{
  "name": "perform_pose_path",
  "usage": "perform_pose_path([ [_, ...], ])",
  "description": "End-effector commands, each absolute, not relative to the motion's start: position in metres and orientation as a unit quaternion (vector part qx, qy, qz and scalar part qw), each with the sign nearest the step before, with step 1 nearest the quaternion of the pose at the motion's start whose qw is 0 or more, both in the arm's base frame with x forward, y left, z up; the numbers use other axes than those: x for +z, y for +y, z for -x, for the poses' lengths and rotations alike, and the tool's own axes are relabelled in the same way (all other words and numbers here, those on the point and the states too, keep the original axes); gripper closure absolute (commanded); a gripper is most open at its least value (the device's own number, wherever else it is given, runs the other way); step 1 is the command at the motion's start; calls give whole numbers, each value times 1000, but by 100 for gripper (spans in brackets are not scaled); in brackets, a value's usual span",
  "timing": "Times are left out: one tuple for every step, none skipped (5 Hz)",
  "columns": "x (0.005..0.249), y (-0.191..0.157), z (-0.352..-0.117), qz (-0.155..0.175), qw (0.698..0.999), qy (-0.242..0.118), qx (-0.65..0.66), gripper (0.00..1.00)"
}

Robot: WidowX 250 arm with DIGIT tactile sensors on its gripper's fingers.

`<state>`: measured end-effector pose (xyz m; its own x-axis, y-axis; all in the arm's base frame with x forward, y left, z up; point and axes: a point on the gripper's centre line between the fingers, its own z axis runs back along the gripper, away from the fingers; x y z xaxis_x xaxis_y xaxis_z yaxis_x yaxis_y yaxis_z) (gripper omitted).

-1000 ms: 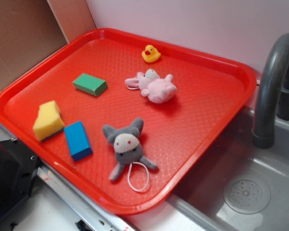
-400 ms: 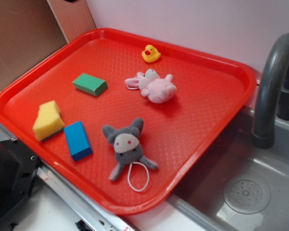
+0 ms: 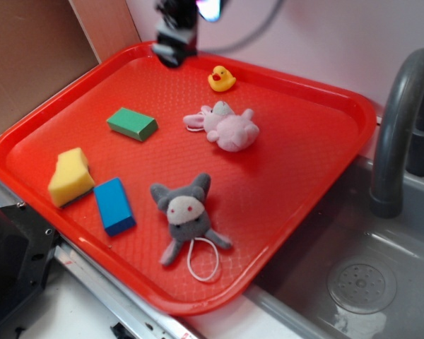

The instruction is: Grab the pink bunny.

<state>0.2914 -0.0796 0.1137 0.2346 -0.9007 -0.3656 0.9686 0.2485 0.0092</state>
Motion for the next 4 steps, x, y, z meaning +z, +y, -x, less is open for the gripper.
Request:
perform_pose_path([
  [67,-94,-281,-129,740,146,-644,0],
  [48,-93,-275,-111,728,167,-656,0],
  [36,-89,-272,-95,719,179,-665,0],
  [18,-91,-273,-55,730,187,-656,100],
])
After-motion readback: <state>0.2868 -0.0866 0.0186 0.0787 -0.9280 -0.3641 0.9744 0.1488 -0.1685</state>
